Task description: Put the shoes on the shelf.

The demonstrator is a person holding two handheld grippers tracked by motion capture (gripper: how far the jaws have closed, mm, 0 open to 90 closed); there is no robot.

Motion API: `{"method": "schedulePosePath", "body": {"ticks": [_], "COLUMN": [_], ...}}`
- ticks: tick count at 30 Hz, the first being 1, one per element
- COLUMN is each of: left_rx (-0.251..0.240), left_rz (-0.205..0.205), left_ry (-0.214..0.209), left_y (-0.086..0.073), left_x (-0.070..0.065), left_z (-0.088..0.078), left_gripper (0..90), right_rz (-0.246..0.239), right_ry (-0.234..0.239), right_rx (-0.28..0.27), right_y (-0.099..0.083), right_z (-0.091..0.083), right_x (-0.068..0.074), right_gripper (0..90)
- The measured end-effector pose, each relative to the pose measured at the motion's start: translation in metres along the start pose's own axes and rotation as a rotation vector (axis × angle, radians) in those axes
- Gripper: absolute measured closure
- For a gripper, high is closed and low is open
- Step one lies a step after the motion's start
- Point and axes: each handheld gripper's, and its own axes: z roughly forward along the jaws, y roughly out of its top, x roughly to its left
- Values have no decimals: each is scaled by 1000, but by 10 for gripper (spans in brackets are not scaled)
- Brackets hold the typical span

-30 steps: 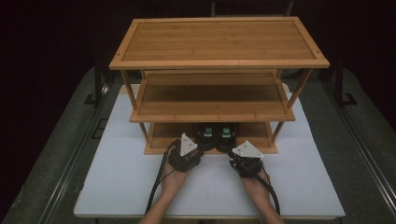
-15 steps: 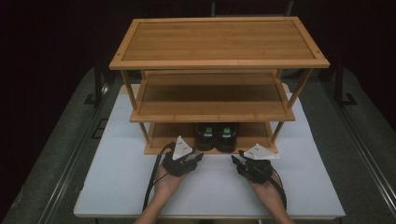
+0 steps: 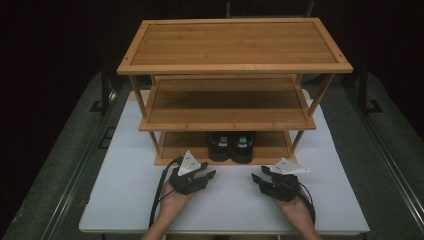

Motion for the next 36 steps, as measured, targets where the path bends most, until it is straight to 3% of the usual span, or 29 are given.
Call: {"method": "schedulePosePath", "body": {"ticks": [8,13,36], "left_rx": [-1,10,2], "left_rz": [-14,0,-18], "left_ry": [-17,-13,-5], "left_y": [-5,-7,-19], "left_x": [2,3,8], "left_z": [-8,-15,-40], "left_gripper": [578,568,515], "right_rz": [20,35,79], "right_ry": [25,36,31], "right_rx": [3,-4,-3], "right_y": [-9,-13,-29], "right_z": [-9,-14,-34], "right_x": [-7,-13,-32], "right_gripper": [493,483,417]}}
